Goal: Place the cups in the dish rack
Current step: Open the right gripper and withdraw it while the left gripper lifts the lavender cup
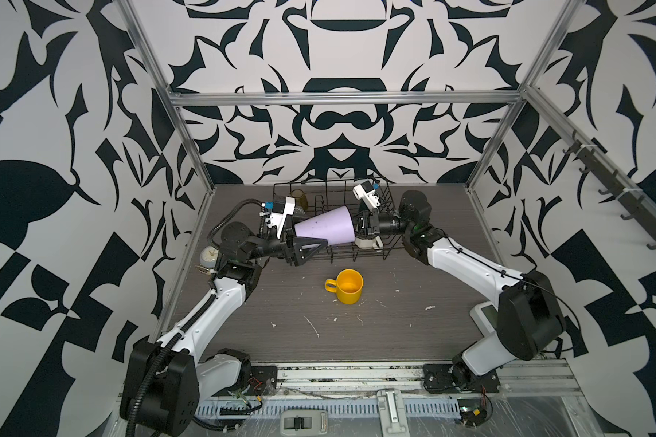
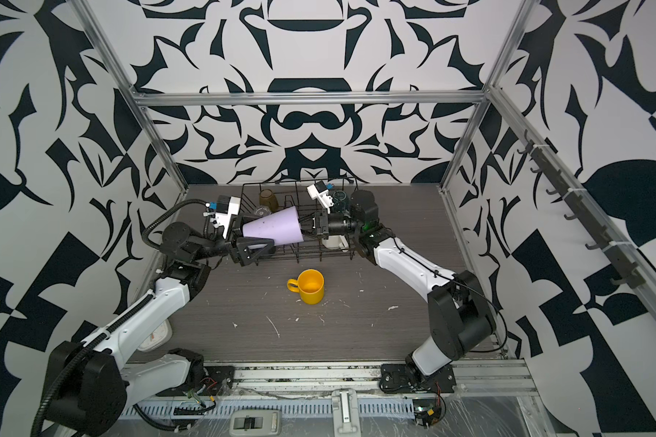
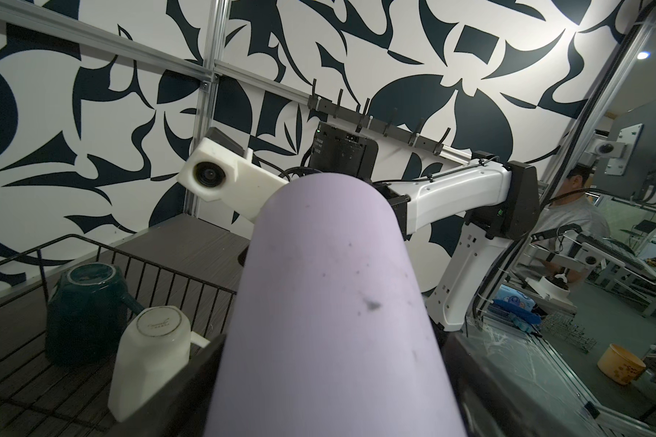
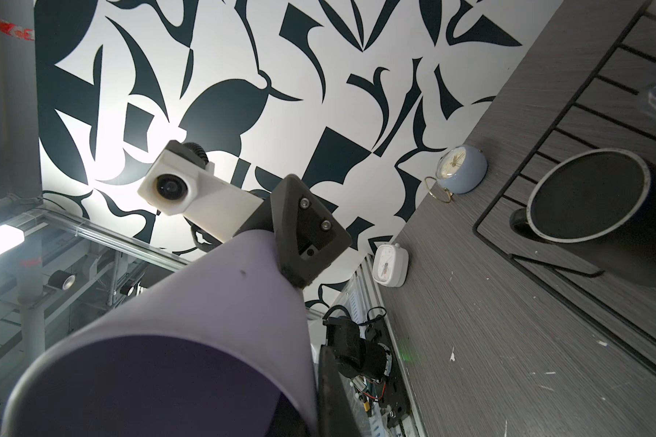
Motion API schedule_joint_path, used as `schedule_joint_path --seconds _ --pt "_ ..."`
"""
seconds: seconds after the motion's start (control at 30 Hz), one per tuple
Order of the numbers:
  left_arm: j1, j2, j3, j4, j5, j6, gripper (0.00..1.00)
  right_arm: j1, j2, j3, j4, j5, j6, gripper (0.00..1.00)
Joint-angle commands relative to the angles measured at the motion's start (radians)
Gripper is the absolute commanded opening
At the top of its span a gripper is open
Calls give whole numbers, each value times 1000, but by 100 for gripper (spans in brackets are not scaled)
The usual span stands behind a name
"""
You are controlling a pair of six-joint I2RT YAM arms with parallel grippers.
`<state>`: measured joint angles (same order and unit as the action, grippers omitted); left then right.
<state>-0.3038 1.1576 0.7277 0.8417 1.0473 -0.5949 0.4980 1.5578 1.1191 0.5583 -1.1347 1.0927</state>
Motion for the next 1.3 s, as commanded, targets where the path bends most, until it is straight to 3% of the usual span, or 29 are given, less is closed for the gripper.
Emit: schedule_joint_path --seconds 0.0,0.2,0.43,0.6,0.73,0.83,1.1,1.27 --pt "-5 -5 8 37 43 -4 87 7 -34 17 29 11 -14 0" --pt "-5 16 30 34 66 -38 71 7 -32 16 9 12 -26 0" --pt "-6 27 42 27 54 -56 38 5 -38 28 -62 37 -78 0" --pt "-5 9 55 -35 9 -37 14 2 -57 49 -196 77 -172 13" --pt "-5 -13 88 -163 -33 17 10 -11 -72 52 -250 109 -208 30" --pt "-5 -28 119 -280 -81 72 0 -28 -86 50 -301 144 -242 39" --pt "-5 -28 205 -538 -232 168 0 -77 -128 40 -465 277 -349 47" --pt "-6 27 329 -796 -399 239 0 -91 -208 52 -694 489 -534 51"
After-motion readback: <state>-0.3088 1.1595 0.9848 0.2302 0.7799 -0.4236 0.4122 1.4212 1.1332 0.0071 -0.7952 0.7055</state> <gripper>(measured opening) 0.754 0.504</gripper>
